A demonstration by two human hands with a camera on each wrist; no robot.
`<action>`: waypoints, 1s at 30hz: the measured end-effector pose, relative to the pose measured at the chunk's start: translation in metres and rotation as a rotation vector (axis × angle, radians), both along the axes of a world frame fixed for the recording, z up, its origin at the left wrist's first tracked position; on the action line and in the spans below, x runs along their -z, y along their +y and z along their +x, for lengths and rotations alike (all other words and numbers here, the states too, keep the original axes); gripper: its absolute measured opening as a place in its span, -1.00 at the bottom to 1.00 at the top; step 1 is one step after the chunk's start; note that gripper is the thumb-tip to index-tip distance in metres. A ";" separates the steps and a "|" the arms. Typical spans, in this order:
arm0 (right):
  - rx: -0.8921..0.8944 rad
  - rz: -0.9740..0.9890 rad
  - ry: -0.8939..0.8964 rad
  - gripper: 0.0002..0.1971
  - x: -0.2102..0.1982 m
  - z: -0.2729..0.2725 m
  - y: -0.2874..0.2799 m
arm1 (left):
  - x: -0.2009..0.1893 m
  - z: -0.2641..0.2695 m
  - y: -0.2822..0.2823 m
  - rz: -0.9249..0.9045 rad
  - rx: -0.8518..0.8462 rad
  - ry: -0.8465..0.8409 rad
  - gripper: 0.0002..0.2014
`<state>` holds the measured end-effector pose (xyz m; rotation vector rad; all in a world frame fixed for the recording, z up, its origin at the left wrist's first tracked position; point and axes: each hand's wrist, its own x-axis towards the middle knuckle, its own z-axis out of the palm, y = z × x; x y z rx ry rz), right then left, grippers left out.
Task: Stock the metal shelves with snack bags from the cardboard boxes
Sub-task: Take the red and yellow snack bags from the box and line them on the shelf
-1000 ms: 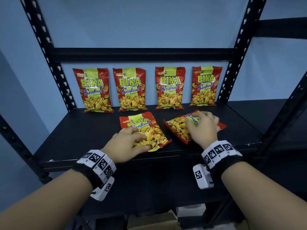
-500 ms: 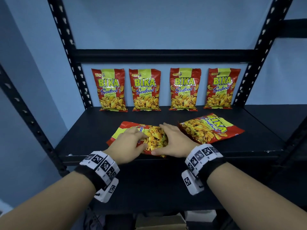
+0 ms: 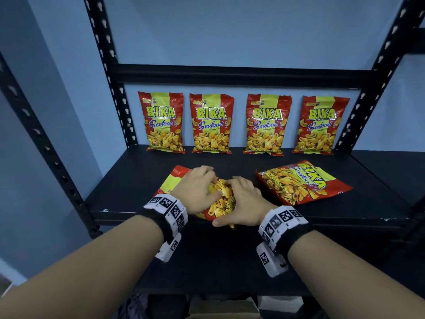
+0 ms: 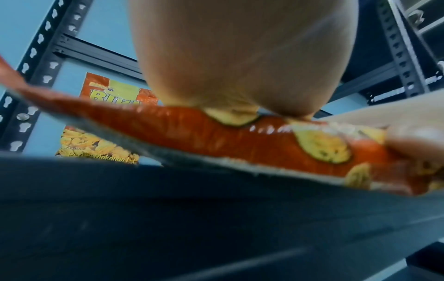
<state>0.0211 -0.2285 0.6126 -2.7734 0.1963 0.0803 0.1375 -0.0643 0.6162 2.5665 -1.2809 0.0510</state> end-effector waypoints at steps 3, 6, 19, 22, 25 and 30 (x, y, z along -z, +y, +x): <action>0.007 0.037 0.012 0.33 0.006 -0.002 -0.003 | 0.010 0.003 0.000 0.008 0.021 0.093 -0.47; 0.008 0.023 0.012 0.40 0.014 -0.003 -0.007 | 0.013 0.005 0.003 0.052 0.032 0.098 -0.32; 0.012 0.014 0.006 0.36 0.020 -0.002 -0.009 | 0.021 0.038 0.036 0.037 -0.151 0.382 -0.17; 0.004 0.002 0.016 0.36 0.019 -0.004 -0.009 | 0.023 0.048 0.042 0.109 -0.168 0.338 -0.12; 0.004 0.010 0.025 0.35 0.017 -0.006 -0.009 | 0.026 0.054 0.045 0.115 -0.196 0.323 -0.14; 0.010 -0.010 0.029 0.37 0.014 -0.009 -0.006 | 0.024 0.057 0.043 0.115 -0.212 0.333 -0.23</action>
